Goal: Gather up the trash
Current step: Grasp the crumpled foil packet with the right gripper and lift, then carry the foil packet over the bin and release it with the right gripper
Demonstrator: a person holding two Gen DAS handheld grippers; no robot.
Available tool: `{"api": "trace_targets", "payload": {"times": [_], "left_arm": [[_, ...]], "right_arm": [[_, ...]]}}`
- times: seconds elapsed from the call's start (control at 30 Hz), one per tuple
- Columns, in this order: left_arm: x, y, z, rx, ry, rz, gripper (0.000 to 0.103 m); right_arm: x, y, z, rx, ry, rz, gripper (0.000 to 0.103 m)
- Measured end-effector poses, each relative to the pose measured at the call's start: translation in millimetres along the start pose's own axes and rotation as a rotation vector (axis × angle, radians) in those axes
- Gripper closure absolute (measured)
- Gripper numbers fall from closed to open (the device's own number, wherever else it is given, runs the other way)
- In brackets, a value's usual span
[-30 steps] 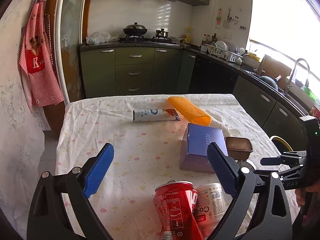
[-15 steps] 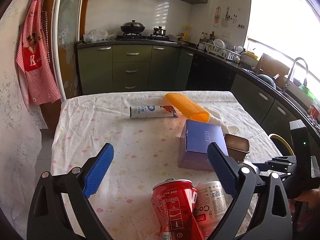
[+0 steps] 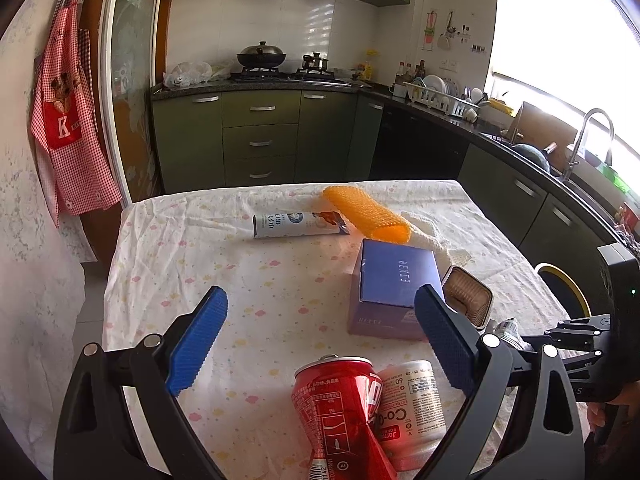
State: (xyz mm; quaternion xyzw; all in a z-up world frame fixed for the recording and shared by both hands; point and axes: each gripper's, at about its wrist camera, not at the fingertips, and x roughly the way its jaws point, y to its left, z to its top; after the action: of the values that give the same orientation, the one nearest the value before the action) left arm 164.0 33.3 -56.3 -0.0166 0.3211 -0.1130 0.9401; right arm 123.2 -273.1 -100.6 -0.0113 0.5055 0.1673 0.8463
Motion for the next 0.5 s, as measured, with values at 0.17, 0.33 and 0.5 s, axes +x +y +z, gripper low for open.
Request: {"api": "trace_targets", "payload": {"times": [0.17,0.33,0.5], "left_arm": [[-7,-16,3,0.034,-0.003,-0.011,0.010],[-16,-32,8,0.061,-0.007,-0.034,0.010],[-21,-46,10,0.089,-0.007,-0.038,0.010]], "right_arm": [[-19,-16,-9,0.026,-0.025,0.008,0.071],[-46,-60,-20,0.101,-0.068,-0.047,0.071],[-71,-131,-40,0.242,-0.103,-0.160,0.071]]}}
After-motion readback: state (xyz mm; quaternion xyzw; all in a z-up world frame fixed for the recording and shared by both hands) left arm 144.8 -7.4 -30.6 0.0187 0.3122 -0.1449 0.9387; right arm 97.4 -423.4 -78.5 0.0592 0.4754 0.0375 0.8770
